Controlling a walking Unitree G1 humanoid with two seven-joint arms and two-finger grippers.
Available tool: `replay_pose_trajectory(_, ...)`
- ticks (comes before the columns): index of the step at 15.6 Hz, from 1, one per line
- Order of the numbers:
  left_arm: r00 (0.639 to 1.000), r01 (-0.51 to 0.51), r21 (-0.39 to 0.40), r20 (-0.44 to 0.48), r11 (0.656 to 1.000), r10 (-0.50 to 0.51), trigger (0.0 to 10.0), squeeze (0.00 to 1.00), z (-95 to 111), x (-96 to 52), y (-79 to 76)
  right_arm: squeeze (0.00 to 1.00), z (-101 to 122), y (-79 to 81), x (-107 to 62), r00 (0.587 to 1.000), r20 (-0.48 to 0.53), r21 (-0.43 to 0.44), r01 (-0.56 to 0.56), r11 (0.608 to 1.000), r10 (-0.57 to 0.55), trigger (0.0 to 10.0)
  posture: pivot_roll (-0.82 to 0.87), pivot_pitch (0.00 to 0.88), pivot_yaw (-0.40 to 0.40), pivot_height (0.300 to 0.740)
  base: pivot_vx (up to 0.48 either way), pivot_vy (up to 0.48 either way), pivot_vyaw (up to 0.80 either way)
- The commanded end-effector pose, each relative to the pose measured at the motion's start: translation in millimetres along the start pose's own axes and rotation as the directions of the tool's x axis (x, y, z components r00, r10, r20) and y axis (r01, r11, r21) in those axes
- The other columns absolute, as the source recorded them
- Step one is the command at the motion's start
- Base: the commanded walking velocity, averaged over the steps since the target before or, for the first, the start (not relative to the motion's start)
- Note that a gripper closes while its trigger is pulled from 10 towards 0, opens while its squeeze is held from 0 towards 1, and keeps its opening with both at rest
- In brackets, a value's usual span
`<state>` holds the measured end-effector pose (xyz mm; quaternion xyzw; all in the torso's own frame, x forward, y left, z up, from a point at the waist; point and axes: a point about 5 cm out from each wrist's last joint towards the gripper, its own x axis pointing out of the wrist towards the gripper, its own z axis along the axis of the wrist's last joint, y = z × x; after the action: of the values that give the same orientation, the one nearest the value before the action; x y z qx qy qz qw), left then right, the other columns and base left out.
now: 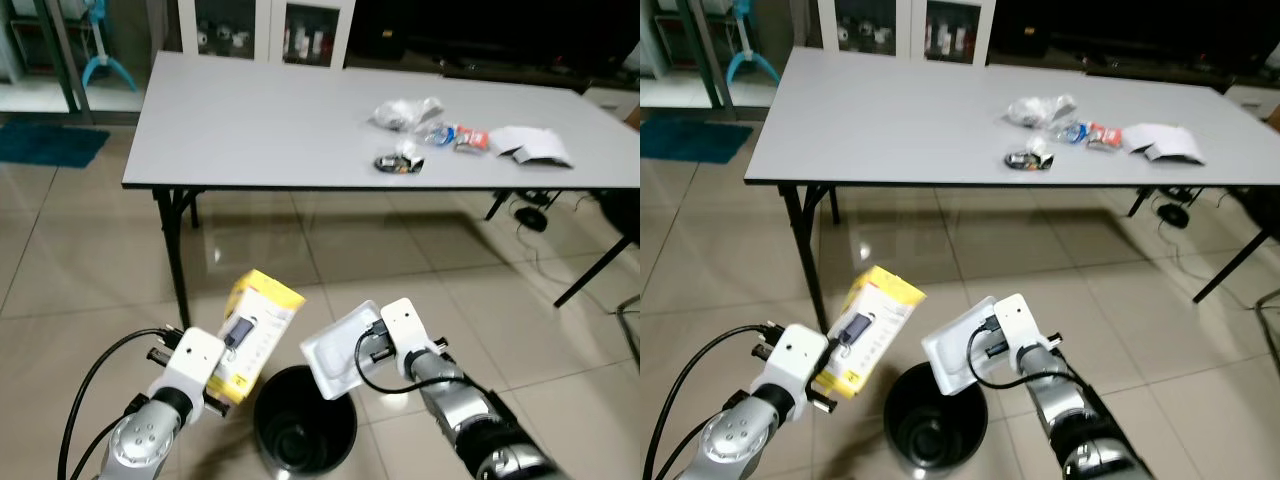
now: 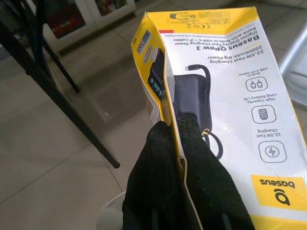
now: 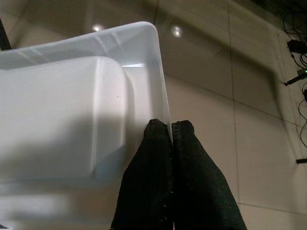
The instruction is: Picking trash to rubbish bin
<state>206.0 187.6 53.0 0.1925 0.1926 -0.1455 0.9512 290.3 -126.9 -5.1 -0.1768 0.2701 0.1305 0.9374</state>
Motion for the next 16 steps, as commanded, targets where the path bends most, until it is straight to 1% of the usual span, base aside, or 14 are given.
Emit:
replay_pose_trajectory(1,0.999,0.042,0.006,0.028,0.999,-0.042,10.0,0.00,8.6,-0.5,-5.9,0.00,-0.2,-6.9,0.7,1.000,-0.007,-0.015,0.019,1.000,-0.020,10.0,0.07,0.126,-0.146,0.740,0.000,0.000,0.00)
replay_pose_trajectory(2,0.996,0.081,0.018,0.036,0.997,-0.081,10.0,0.00,12.6,-3.8,-9.4,0.00,8.1,-7.5,3.7,1.000,0.007,-0.061,0.007,0.998,-0.006,10.0,0.05,0.173,-0.149,0.740,0.000,0.000,0.00)
replay_pose_trajectory(3,0.994,0.101,0.032,0.043,0.994,-0.102,10.0,0.00,14.8,-6.1,-11.1,0.00,13.2,-6.9,5.8,1.000,0.010,-0.134,-0.007,0.991,0.008,10.0,0.05,0.189,-0.151,0.740,0.000,0.000,0.00)
replay_pose_trajectory(5,0.994,0.105,0.045,0.032,0.993,-0.107,10.0,0.00,14.6,-10.6,-9.2,0.00,16.2,-4.3,8.0,1.000,0.009,-0.215,-0.003,0.977,0.005,10.0,0.03,0.214,-0.150,0.740,0.000,0.000,0.00)
replay_pose_trajectory(6,0.994,0.107,0.058,0.029,0.993,-0.109,10.0,0.00,15.2,-12.0,-7.8,0.00,18.6,-3.1,8.9,1.000,0.016,-0.273,0.006,0.962,-0.002,10.0,0.02,0.222,-0.150,0.740,0.000,0.000,0.00)
replay_pose_trajectory(7,0.994,0.102,0.065,0.036,0.993,-0.105,10.0,0.00,19.2,-11.8,-4.8,0.00,23.6,-5.3,10.3,0.999,0.026,-0.295,0.046,0.954,-0.040,10.0,0.03,0.229,-0.146,0.740,0.000,0.000,0.00)
replay_pose_trajectory(8,0.994,0.092,0.063,0.053,0.994,-0.095,10.0,0.00,24.8,-11.7,-0.6,0.00,28.1,-8.2,11.3,0.997,0.035,-0.294,0.077,0.953,-0.070,10.0,0.03,0.233,-0.137,0.740,0.000,0.000,0.00)
replay_pose_trajectory(10,0.993,0.092,0.065,0.073,0.994,-0.097,10.0,0.00,28.9,-11.8,1.8,0.00,27.8,-11.3,11.3,0.995,0.035,-0.304,0.101,0.947,-0.094,10.0,0.02,0.240,-0.120,0.740,0.000,0.000,0.00)
replay_pose_trajectory(13,0.992,0.100,0.069,0.066,0.993,-0.105,10.0,0.00,26.2,-13.0,1.9,0.00,26.4,-10.3,11.0,0.993,0.043,-0.319,0.116,0.941,-0.108,10.0,0.01,0.245,-0.110,0.740,0.000,0.000,0.00)
replay_pose_trajectory(16,0.992,0.117,0.077,0.046,0.990,-0.121,10.0,0.00,22.7,-15.7,-0.1,0.00,32.5,-7.5,12.3,0.991,0.062,-0.324,0.132,0.937,-0.118,10.0,0.01,0.243,-0.113,0.740,0.000,0.000,0.00)
